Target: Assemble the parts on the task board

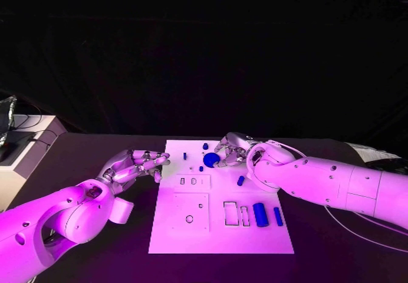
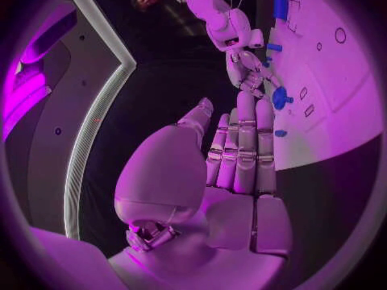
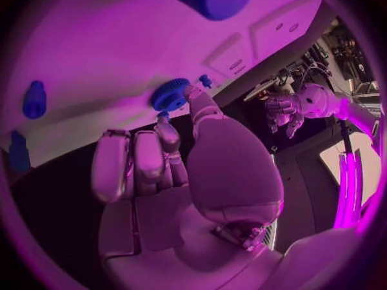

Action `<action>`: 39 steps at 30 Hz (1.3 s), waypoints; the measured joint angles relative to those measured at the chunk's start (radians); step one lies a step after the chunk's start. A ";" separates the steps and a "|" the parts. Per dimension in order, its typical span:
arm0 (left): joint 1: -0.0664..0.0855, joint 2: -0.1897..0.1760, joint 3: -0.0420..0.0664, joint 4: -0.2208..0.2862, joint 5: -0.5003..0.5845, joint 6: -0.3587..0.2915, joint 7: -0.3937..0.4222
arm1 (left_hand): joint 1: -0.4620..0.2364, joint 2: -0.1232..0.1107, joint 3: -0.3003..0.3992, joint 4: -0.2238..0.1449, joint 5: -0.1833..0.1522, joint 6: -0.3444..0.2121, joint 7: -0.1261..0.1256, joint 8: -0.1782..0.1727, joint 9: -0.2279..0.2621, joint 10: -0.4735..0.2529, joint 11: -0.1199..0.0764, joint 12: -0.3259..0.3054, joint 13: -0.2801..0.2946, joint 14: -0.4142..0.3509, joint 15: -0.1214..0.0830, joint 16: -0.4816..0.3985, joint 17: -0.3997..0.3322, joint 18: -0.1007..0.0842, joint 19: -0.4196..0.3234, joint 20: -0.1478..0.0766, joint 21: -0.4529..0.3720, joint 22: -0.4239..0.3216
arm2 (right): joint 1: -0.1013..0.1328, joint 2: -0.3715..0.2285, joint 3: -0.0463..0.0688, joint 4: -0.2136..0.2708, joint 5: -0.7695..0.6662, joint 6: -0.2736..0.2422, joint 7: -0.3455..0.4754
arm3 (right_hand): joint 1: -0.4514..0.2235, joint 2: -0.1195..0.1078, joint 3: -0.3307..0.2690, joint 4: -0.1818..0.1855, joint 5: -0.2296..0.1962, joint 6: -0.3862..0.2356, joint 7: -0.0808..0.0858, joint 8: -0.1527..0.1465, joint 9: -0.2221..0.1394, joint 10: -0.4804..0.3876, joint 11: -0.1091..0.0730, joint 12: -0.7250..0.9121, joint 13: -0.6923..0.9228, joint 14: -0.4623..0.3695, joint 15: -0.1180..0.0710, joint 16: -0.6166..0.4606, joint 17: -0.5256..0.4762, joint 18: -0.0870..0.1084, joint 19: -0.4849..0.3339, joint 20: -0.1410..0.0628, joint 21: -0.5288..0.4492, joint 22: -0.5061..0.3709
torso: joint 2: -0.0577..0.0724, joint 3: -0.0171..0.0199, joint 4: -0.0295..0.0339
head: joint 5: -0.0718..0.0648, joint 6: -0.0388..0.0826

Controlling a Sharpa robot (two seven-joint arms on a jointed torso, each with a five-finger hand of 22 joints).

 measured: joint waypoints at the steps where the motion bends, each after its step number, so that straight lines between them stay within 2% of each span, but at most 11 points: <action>1: 0.000 0.000 0.000 0.000 0.000 0.000 0.000 | 0.000 0.000 0.000 0.000 0.000 0.000 0.000 0.000 0.000 0.000 0.000 0.000 0.000 0.000 0.000 0.000 0.000 0.000 0.000 0.000 0.000 0.000 | 0.000 0.003 0.000 -0.001 0.003 0.004 -0.001 | 0.000 0.000 0.000 0.000 0.000 0.000 0.000 0.000 0.000 0.000 0.000 0.000 0.000 0.000 0.000 0.000 0.000 0.000 0.000 0.000 0.000 0.000 | 0.000 -0.0003 0.0000 | 0.000 0.000; 5: 0.000 0.002 0.000 -0.001 0.000 0.000 0.000 | 0.000 0.000 0.000 0.000 0.000 0.000 0.000 0.000 0.000 0.000 0.000 0.000 0.000 0.000 0.000 0.000 0.000 0.000 0.000 0.000 0.000 0.000 | 0.000 0.011 0.000 -0.009 0.012 0.014 -0.002 | 0.000 0.000 0.000 -0.001 0.001 0.000 0.000 0.000 0.000 0.000 0.000 0.008 0.001 0.000 0.000 0.000 0.001 0.000 0.000 0.000 0.000 0.000 | 0.000 -0.0011 0.0005 | -0.002 -0.001; 12: 0.000 0.002 0.000 -0.002 0.000 0.000 0.000 | 0.000 0.000 0.000 0.000 0.000 0.000 0.000 0.000 0.000 0.000 0.000 0.000 0.000 0.000 0.000 0.000 0.000 0.000 0.000 0.000 -0.001 0.000 | 0.000 0.026 0.000 -0.023 0.023 0.018 -0.002 | -0.019 0.029 -0.002 -0.037 0.016 0.004 0.004 0.000 0.000 0.002 -0.002 0.016 0.005 0.000 0.000 0.000 0.003 0.000 0.000 0.000 0.000 0.000 | 0.000 -0.0013 0.0012 | -0.003 -0.003; 18: 0.000 0.002 0.000 -0.003 0.000 0.000 0.000 | -0.004 0.004 0.000 0.000 0.000 0.000 0.000 0.000 0.000 0.000 0.000 0.000 0.000 0.000 0.000 0.000 0.000 0.000 0.000 0.000 0.004 -0.006 | 0.000 0.036 0.000 -0.035 0.029 0.019 -0.002 | -0.019 0.030 -0.001 -0.038 0.020 0.007 0.001 0.000 0.000 0.004 -0.004 0.016 0.006 0.000 0.000 0.000 0.004 0.000 0.000 0.000 0.000 0.000 | 0.000 -0.0012 0.0012 | -0.002 -0.005; 22: 0.000 0.003 0.000 -0.005 0.000 0.001 0.000 | -0.004 0.004 0.000 0.000 0.000 0.000 0.000 0.000 0.000 0.000 0.000 0.000 0.000 0.000 0.000 0.000 0.000 0.000 0.000 0.000 0.004 -0.005 | 0.000 0.039 0.000 -0.042 0.031 0.020 -0.002 | -0.023 0.041 0.003 -0.043 0.026 0.016 -0.002 0.000 0.000 0.005 -0.005 0.018 0.008 0.000 0.000 0.000 0.004 0.000 0.000 0.000 0.000 0.001 | 0.000 -0.0010 0.0012 | -0.002 -0.006; 26: 0.000 0.004 0.000 -0.007 0.000 0.001 -0.001 | -0.004 0.004 0.000 0.000 0.000 0.000 0.000 0.000 0.000 0.000 0.000 0.000 0.000 0.000 0.000 0.000 0.000 0.000 0.000 0.000 0.004 -0.005 | 0.000 0.042 0.000 -0.046 0.031 0.022 -0.002 | -0.020 0.065 0.014 -0.070 0.030 0.024 -0.002 0.000 0.000 0.011 -0.007 0.020 0.010 0.000 0.000 0.000 0.004 0.000 0.000 0.000 0.000 0.001 | 0.000 -0.0006 0.0006 | -0.002 -0.007; 27: 0.000 0.005 0.000 -0.007 0.000 0.001 -0.001 | -0.004 0.004 0.000 0.000 0.000 0.000 0.000 0.000 0.000 0.000 0.000 0.000 0.000 0.000 0.000 0.000 0.000 0.000 0.000 0.000 0.004 -0.005 | 0.000 0.043 0.000 -0.047 0.031 0.022 -0.002 | -0.020 0.065 0.017 -0.078 0.030 0.028 -0.005 0.000 0.000 0.011 -0.007 0.020 0.010 0.000 0.000 0.000 0.004 0.000 0.000 0.000 0.000 0.001 | 0.000 -0.0006 0.0006 | -0.002 -0.007; 31: 0.000 0.005 0.000 -0.008 0.000 0.001 -0.001 | -0.004 0.004 0.000 0.000 0.000 0.000 0.000 0.000 0.000 0.000 0.000 0.000 0.000 0.000 0.000 0.000 0.000 0.000 0.000 0.000 0.004 -0.005 | 0.001 0.046 0.001 -0.050 0.028 0.024 -0.002 | -0.008 0.087 0.055 -0.115 0.006 0.040 -0.004 0.000 -0.001 0.013 -0.009 0.020 0.013 0.000 0.000 0.000 0.004 0.000 0.000 0.000 0.000 0.001 | 0.000 0.0000 0.0000 | -0.002 -0.007; 39: 0.000 0.005 0.000 -0.009 0.000 0.001 -0.001 | -0.004 0.004 0.000 0.000 0.000 0.000 0.000 0.000 0.000 0.000 0.000 0.000 0.000 0.000 0.000 0.000 0.000 0.000 0.000 0.000 0.004 -0.005 | 0.004 0.049 0.003 -0.048 0.008 0.021 0.001 | 0.004 0.113 0.129 -0.179 0.002 0.081 -0.033 -0.009 -0.005 0.020 -0.020 0.026 0.022 0.000 -0.008 0.000 0.007 -0.001 0.002 -0.006 0.004 0.001 | 0.000 0.0006 0.0001 | -0.003 -0.009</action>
